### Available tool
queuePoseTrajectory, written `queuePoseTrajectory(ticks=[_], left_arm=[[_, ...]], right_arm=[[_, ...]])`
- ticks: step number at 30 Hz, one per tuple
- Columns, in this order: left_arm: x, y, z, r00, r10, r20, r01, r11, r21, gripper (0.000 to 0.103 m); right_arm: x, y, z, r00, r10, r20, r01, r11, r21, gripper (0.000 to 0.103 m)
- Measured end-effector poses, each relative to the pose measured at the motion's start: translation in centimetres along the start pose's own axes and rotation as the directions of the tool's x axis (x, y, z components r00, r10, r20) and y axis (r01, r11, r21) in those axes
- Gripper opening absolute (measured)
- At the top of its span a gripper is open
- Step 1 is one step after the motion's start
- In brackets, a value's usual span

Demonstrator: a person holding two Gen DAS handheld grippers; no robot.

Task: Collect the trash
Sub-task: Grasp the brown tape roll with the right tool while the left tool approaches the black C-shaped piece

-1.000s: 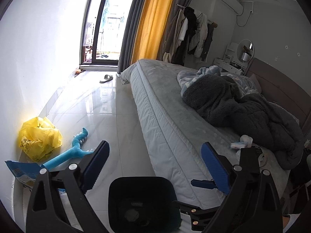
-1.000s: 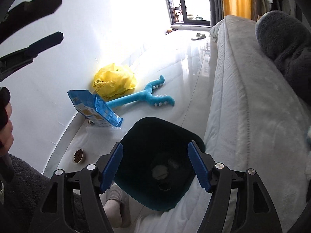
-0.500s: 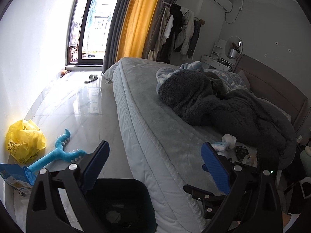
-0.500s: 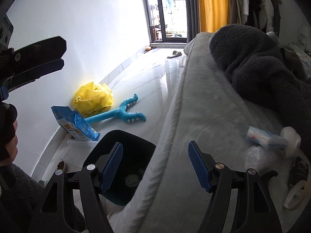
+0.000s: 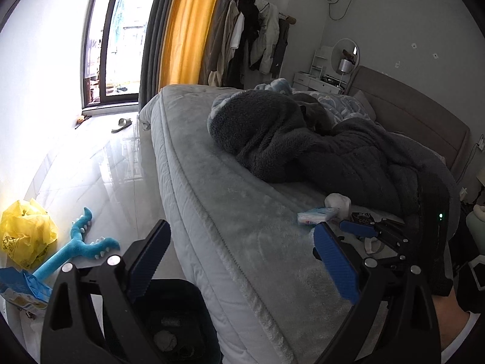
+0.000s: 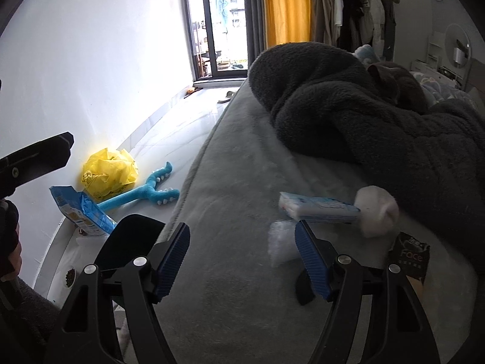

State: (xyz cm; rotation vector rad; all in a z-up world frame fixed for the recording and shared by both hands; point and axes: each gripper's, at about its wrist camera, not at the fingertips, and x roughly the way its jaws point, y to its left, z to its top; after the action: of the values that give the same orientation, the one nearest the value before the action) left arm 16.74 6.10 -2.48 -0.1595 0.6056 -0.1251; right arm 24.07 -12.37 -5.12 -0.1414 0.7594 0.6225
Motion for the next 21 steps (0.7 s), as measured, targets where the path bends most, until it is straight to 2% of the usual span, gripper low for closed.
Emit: queuePoseTrajectory(ticks=[10,21], left_arm=[[2.3,-3.1,-0.5,0.998,-0.047,-0.047,0.048,0.999,0.023,0.097],[4.7,-6.7,-1.6,0.994,-0.058,-0.088,0.066,0.993,0.097,0.096]], right_arm=[[-2.0,-5.5,-1.2,0.991,-0.126,0.032,0.123,0.989,0.087,0.073],[-3.1,-9.0,-2.6,0.980,-0.196,0.029,0.190,0.972,0.136,0.073]])
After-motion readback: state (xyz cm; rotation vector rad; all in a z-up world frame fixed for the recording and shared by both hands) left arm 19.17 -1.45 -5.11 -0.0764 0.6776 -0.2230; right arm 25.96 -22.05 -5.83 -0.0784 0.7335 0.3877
